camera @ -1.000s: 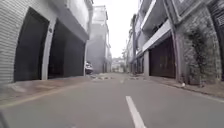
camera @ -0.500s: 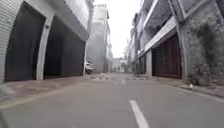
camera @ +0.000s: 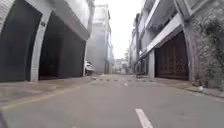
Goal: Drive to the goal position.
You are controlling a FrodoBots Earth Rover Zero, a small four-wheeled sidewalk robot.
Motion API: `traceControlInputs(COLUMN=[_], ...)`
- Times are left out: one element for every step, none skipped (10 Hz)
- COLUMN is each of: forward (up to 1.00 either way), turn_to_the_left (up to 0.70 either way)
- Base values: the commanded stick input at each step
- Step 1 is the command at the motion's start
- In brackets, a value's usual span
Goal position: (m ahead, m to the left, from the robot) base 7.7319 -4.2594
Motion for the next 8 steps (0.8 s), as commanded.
traceControlInputs(forward=[0.85,0.85,0.85,0.85,0.85,0.85,0.85,0.85], turn_to_the_left=[0.00,0.00,0.00,0.00,0.00,0.00,0.00,0.00])
